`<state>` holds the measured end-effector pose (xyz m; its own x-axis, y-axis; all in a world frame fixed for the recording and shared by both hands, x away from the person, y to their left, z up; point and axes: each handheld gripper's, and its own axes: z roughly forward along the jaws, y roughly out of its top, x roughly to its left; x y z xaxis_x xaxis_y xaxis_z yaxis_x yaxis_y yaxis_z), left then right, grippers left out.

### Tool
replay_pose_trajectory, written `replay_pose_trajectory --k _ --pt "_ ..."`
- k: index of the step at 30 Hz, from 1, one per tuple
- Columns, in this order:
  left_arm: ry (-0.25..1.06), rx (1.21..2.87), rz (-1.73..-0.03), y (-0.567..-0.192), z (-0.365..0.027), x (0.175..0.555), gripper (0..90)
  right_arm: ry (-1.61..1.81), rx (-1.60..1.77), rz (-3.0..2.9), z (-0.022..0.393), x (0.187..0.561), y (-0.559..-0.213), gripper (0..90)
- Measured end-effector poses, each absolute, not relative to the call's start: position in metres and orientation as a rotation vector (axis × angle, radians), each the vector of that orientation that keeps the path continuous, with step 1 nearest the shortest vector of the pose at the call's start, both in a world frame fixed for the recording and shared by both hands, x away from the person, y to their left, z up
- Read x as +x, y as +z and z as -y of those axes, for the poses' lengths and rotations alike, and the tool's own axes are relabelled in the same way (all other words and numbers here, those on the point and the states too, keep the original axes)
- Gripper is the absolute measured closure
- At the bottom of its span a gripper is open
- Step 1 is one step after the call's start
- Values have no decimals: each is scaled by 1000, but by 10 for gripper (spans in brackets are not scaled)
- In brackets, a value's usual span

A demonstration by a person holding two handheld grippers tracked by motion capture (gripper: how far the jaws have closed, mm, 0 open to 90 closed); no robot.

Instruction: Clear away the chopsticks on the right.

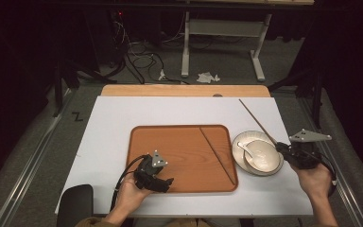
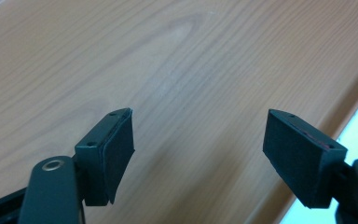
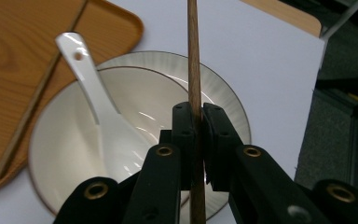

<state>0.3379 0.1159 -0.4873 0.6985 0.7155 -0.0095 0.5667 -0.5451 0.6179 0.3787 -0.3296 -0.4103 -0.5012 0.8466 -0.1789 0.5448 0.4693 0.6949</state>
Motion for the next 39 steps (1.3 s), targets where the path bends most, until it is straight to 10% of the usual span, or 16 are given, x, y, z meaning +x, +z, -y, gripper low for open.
replay_pose_trajectory --k 39 --pt "343 2304 -987 -486 -113 340 235 714 981 -2578 188 354 -466 851"
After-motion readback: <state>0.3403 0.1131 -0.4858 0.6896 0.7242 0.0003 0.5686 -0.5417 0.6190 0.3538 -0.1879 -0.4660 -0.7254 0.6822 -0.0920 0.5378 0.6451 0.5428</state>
